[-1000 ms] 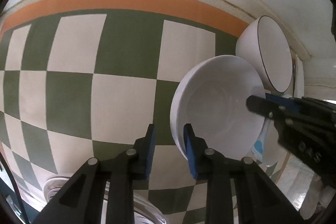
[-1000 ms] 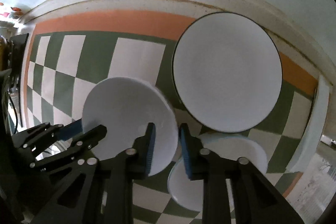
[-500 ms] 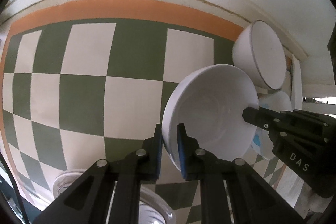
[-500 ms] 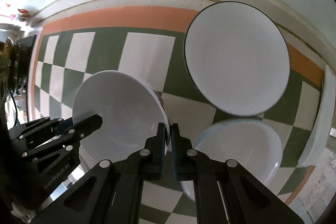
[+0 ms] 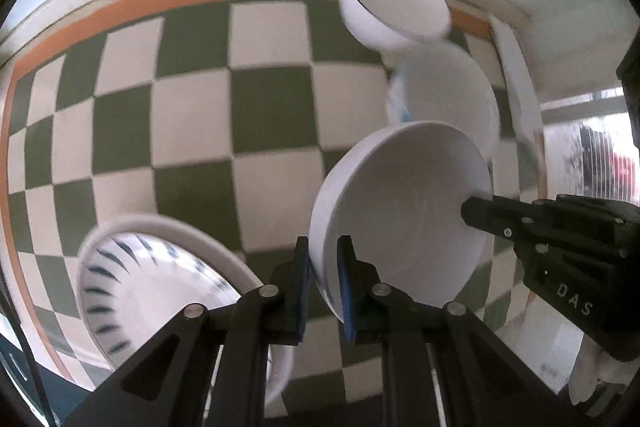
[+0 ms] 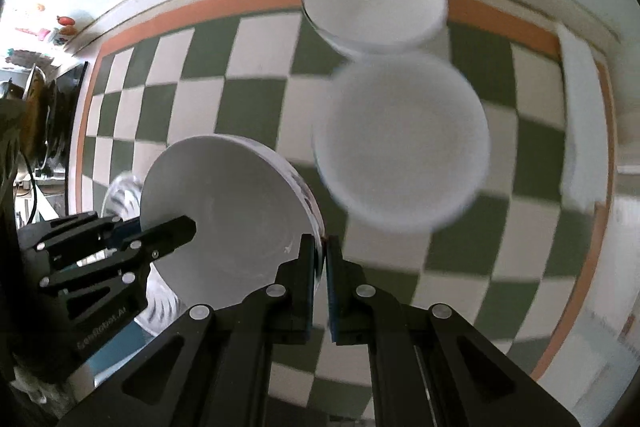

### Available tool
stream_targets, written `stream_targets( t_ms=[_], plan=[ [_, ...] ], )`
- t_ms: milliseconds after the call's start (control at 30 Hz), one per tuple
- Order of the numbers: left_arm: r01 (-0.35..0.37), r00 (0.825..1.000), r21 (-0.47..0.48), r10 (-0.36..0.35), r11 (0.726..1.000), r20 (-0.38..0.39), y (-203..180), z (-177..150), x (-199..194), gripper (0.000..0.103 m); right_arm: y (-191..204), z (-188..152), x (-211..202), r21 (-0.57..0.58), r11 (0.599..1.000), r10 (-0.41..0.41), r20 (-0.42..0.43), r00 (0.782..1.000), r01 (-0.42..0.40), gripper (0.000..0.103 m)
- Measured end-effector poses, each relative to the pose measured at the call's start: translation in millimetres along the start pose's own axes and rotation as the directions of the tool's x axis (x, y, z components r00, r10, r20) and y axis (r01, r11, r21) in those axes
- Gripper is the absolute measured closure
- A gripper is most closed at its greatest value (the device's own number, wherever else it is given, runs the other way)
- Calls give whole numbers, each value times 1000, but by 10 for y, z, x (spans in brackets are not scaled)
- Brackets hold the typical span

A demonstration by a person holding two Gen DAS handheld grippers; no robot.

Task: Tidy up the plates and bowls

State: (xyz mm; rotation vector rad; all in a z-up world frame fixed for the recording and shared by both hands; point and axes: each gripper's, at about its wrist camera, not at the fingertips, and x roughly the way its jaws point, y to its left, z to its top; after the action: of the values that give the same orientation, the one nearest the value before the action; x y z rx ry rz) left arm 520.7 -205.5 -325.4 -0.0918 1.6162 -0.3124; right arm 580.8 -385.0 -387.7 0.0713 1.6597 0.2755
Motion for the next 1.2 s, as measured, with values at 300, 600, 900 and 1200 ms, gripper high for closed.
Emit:
stream_targets(
  t_ms=[300, 600, 900, 1200],
  plan=[
    [-8, 996, 85, 15, 996, -85, -425, -268, 465, 92, -377, -725, 230, 97, 995, 18, -42, 999, -14, 96],
    [-41, 990, 121, 57, 992, -131, -634, -340, 765, 92, -613, -954, 481, 144, 989, 35, -83, 996, -23, 96],
    [-69, 986, 119, 86, 991, -140, -646, -356, 835, 92, -706, -938, 521, 163, 985, 65, -78, 995, -52, 95],
    [-79, 985, 119, 96, 990, -146, -669, -397, 891, 92, -713, -859, 486, 144, 988, 71, -86, 994, -58, 95]
  ],
)
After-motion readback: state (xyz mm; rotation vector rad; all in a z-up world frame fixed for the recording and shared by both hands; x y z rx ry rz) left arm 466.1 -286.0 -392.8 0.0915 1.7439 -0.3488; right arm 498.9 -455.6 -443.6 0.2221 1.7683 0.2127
